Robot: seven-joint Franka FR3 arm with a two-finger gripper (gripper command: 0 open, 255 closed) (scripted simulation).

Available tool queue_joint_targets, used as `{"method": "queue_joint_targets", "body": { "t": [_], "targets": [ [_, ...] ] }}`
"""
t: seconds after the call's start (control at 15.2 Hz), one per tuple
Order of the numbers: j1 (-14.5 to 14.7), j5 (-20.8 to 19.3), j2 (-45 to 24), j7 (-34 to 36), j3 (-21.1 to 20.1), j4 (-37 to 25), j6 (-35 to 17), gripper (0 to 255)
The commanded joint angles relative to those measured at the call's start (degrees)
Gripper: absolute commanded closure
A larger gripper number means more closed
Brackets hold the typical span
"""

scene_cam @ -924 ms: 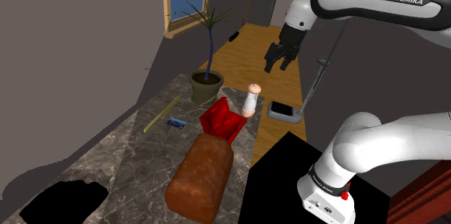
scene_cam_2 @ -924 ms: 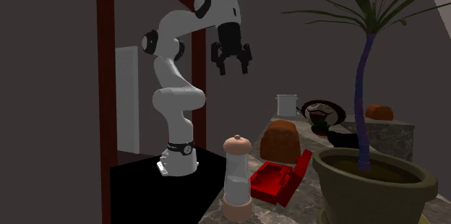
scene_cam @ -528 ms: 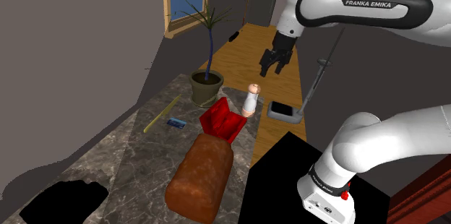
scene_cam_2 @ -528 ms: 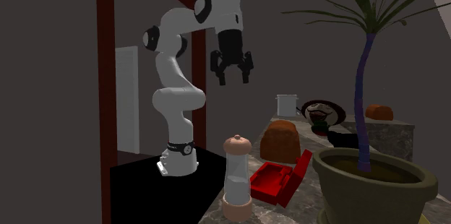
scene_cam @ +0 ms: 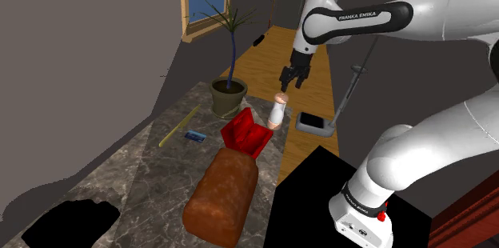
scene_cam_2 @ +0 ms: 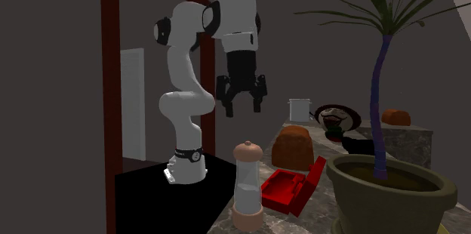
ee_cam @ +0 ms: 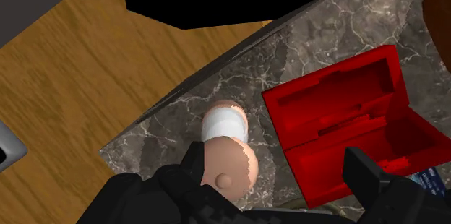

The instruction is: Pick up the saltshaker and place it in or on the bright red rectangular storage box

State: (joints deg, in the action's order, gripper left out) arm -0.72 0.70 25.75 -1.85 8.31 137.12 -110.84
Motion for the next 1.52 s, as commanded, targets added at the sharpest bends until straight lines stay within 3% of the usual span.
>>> {"method": "queue_joint_targets", "body": {
  "t": [0.0, 0.2, 0.73, 1.25, 1.32, 1.45],
  "targets": [
    [-0.4, -0.3, -4.4, -2.4, 1.5, -1.4, -2.0, 0],
    [-0.7, -0.3, -10.6, -5.2, 3.2, -3.4, -4.7, 0],
    [-0.5, 0.2, -12.8, -5.6, 3.3, 0.6, -10.9, 0],
    [-0.5, 0.2, -12.8, -5.6, 3.3, 0.6, -10.9, 0],
    [-0.5, 0.2, -12.8, -5.6, 3.3, 0.6, -10.9, 255],
    [-0.5, 0.2, -12.8, -5.6, 3.3, 0.6, -10.9, 255]
  ]
}}
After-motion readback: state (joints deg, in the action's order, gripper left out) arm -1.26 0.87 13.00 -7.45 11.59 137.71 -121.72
